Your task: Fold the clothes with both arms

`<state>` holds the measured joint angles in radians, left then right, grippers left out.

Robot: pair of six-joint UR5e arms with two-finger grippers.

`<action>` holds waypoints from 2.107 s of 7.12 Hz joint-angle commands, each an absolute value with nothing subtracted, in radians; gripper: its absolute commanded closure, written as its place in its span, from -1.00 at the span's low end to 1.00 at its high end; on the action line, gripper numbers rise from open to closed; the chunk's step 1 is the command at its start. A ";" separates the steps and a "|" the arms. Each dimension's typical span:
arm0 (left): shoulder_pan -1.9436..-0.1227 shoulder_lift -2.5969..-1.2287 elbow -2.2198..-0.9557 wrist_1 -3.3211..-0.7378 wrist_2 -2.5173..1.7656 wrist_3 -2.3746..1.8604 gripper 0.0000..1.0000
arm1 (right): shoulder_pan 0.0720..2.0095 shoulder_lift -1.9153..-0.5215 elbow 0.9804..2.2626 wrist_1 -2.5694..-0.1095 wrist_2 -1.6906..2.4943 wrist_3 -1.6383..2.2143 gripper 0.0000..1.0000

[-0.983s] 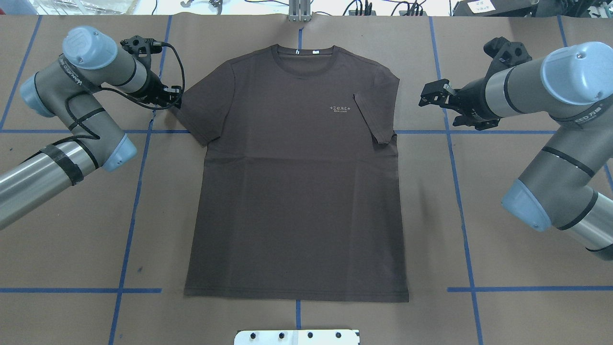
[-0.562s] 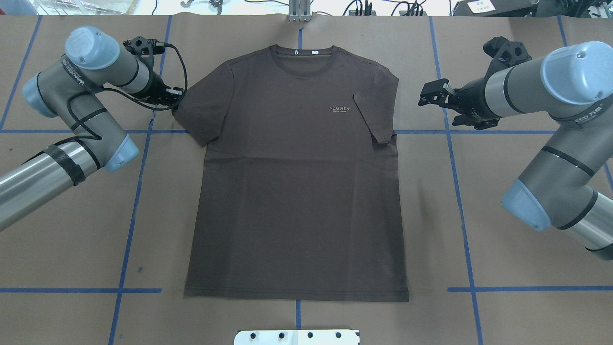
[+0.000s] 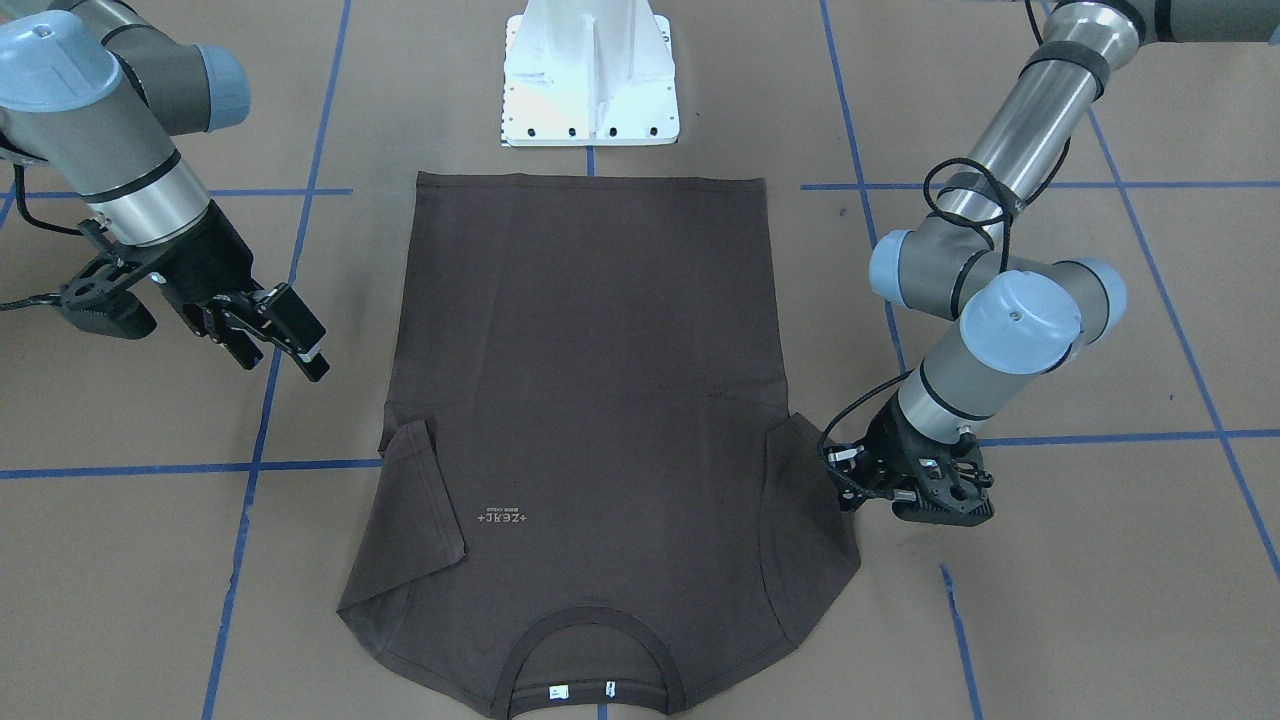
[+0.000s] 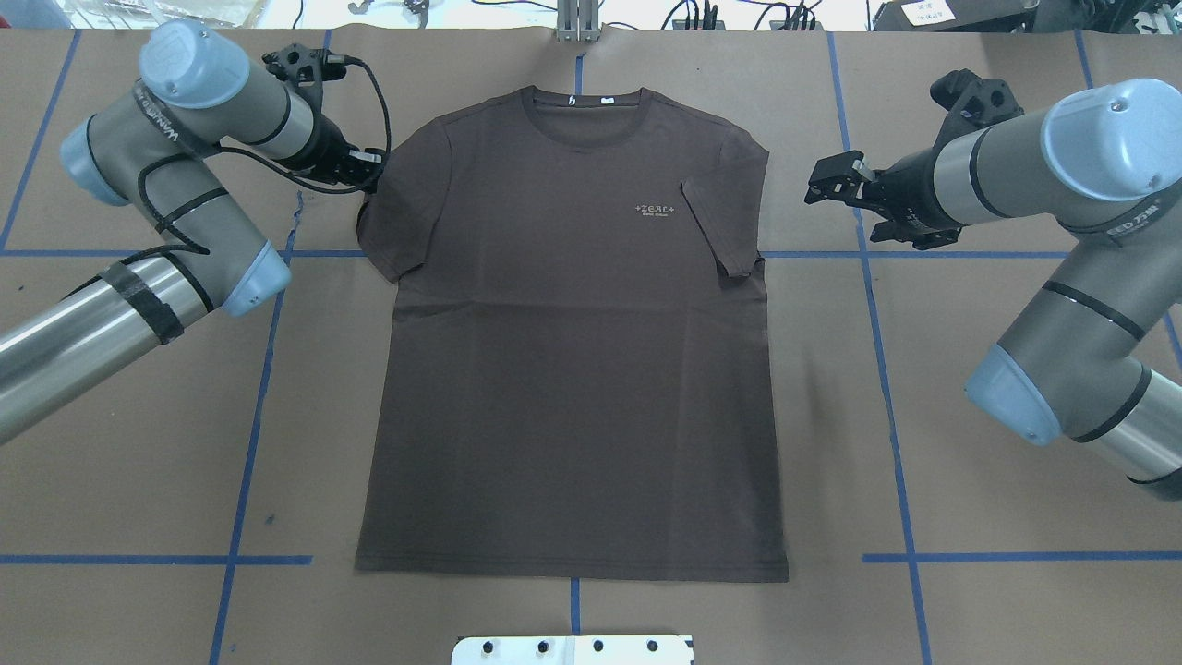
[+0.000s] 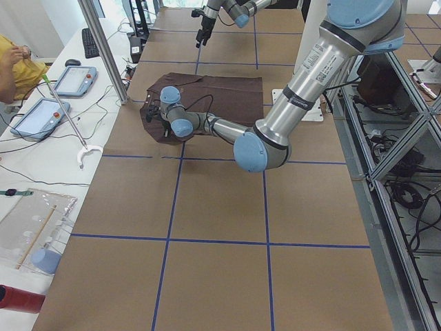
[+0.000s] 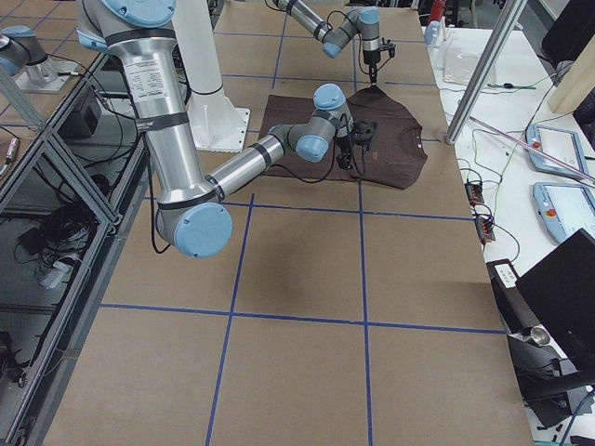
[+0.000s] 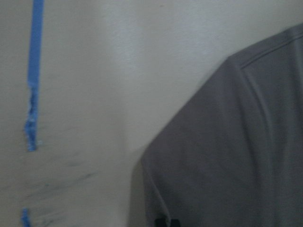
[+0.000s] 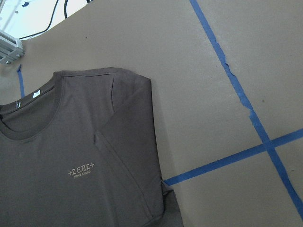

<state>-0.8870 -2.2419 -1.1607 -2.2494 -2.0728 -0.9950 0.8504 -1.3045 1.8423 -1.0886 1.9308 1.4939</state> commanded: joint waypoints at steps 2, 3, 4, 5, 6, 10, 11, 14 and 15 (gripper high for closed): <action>-0.859 -2.321 -1.125 -2.235 -2.069 -1.119 1.00 | 0.845 -1.305 1.839 -1.089 1.930 1.488 -1.00; -0.844 -2.382 -1.045 -2.240 -2.021 -1.127 1.00 | 0.839 -1.305 1.839 -1.089 1.930 1.488 -1.00; -0.841 -2.390 -1.026 -2.244 -1.996 -1.127 1.00 | 0.833 -1.305 1.841 -1.088 1.931 1.482 -1.00; -0.839 -2.394 -1.014 -2.244 -1.994 -1.127 1.00 | 0.824 -1.304 1.841 -1.088 1.928 1.480 -1.00; -0.833 -2.396 -1.009 -2.246 -1.993 -1.127 1.00 | 0.824 -1.302 1.841 -1.086 1.928 1.479 -1.00; -0.804 -2.343 -1.163 -2.261 -2.005 -1.158 -0.47 | 0.799 -1.305 1.847 -1.030 1.927 1.493 -1.00; -0.776 -2.247 -1.306 -2.257 -2.003 -1.164 -0.47 | 0.758 -1.310 1.868 -1.029 1.901 1.496 -1.00; -0.752 -2.082 -1.604 -2.252 -2.003 -1.273 -0.55 | 0.468 -1.386 1.910 -1.043 1.742 1.651 -1.00; -0.747 -2.038 -1.644 -2.253 -2.005 -1.272 -0.55 | 0.328 -1.390 1.936 -1.066 1.566 1.790 -1.00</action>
<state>-0.7561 -2.0953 -1.5667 -2.2525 -2.0042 -1.2506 0.4837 -1.3716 1.9100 -1.0489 1.7378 1.6462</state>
